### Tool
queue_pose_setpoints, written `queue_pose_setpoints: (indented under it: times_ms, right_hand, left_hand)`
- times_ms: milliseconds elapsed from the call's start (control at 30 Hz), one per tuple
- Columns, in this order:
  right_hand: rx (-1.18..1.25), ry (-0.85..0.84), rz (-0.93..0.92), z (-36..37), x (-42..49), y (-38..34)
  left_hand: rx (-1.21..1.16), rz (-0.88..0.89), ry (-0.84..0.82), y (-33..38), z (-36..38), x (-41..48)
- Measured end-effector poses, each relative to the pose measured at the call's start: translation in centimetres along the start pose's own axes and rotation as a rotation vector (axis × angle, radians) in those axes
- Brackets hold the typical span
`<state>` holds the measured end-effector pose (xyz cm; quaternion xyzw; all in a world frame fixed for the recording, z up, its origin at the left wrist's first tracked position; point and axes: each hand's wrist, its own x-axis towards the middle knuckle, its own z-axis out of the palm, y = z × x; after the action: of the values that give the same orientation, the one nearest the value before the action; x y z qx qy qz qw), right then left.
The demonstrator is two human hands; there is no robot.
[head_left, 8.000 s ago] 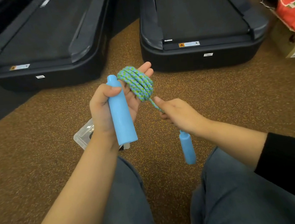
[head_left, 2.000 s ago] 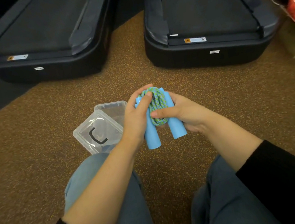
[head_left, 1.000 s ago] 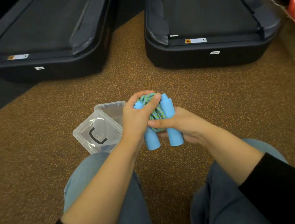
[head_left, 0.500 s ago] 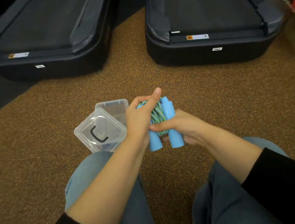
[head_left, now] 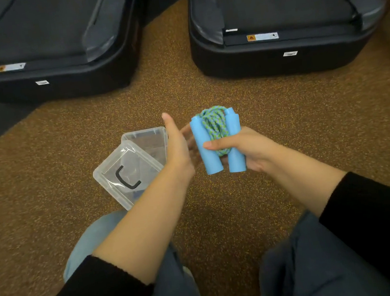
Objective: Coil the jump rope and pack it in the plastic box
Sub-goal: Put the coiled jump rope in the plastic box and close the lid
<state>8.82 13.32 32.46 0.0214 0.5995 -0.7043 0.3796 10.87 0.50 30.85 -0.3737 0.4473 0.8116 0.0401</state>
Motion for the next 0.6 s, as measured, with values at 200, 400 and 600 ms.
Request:
queue_pose_setpoints:
  times_ms: [200,400,600]
  right_hand:
    - [-0.019,0.042,0.044,-1.0,2.5,0.4]
    - [0.000,0.065,0.073,-1.7,4.6,1.2]
    - [-0.009,0.049,0.097,-2.2,6.4,2.5]
  left_hand:
    - [-0.133,-0.310,0.151,-4.1,-3.2,3.8]
    - [-0.215,-0.414,0.366,-8.0,-6.4,7.5]
    - [-0.442,-0.343,0.555,-9.4,-9.8,11.2]
